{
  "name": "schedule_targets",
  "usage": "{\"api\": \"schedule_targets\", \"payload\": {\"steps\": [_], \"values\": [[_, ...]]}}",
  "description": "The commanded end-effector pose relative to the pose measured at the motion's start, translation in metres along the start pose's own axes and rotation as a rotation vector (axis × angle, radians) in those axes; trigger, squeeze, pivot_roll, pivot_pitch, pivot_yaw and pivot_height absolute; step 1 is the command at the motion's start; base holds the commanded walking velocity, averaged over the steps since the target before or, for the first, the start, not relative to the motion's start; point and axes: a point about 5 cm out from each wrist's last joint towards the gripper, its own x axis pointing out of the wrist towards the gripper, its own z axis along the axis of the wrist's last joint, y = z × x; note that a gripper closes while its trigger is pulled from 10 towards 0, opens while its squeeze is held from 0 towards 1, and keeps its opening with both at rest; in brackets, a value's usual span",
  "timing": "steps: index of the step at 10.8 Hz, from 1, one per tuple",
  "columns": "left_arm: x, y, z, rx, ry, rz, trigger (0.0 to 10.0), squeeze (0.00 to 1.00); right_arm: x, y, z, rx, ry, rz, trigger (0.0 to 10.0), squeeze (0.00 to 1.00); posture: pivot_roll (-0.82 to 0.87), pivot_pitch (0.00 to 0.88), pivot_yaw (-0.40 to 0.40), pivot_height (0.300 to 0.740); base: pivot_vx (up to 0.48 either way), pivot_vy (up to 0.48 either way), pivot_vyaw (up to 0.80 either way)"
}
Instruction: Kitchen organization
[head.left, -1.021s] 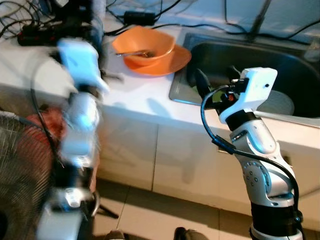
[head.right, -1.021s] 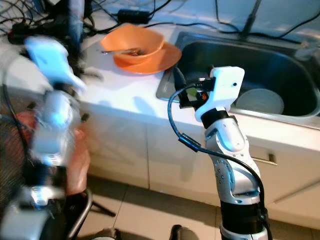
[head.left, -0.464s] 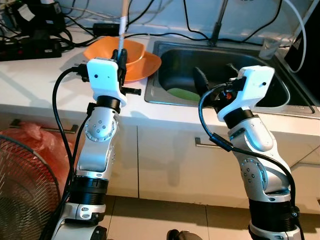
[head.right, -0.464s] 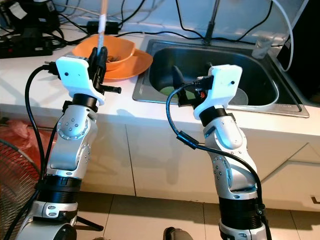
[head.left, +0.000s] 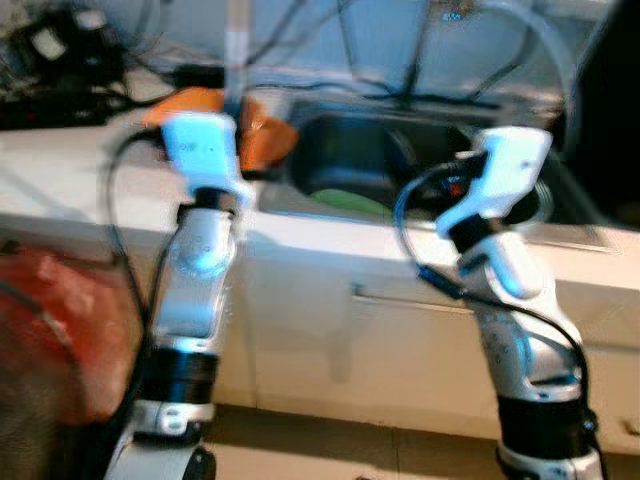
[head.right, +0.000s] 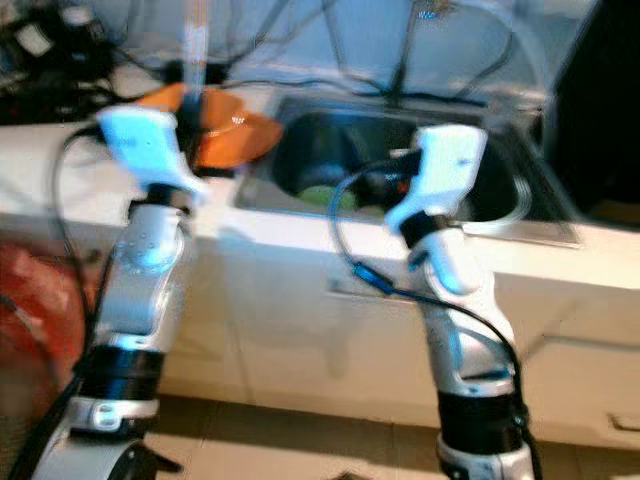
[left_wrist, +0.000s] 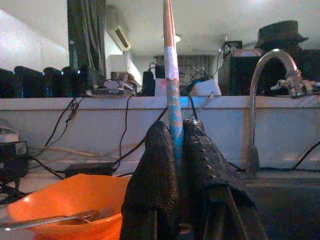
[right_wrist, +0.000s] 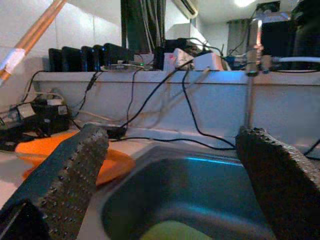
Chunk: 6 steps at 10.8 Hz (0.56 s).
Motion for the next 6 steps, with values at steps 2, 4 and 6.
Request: {"api": "schedule_targets", "payload": {"steps": [2,4,6], "values": [[0.0014,0.0036,-0.0025,0.010,0.019,0.018,0.0,0.00,0.0015,0.0027,0.0013,-0.003,-0.009,0.006,10.0,0.00,-0.08,0.001,-0.034,0.740,0.000,-0.441,0.00],[0.0027,0.0048,-0.0018,-0.001,0.017,0.023,0.0,0.00,0.0029,0.0029,0.0004,0.000,-0.009,0.006,10.0,0.00,-0.07,0.000,-0.034,0.740,0.000,0.000,0.00],[0.0044,0.0077,-0.0008,0.001,0.015,0.031,0.0,0.00,0.0049,0.0042,-0.0004,0.005,-0.010,0.010,10.0,0.00,-0.05,0.000,-0.039,0.740,0.000,0.000,-0.67]]}}
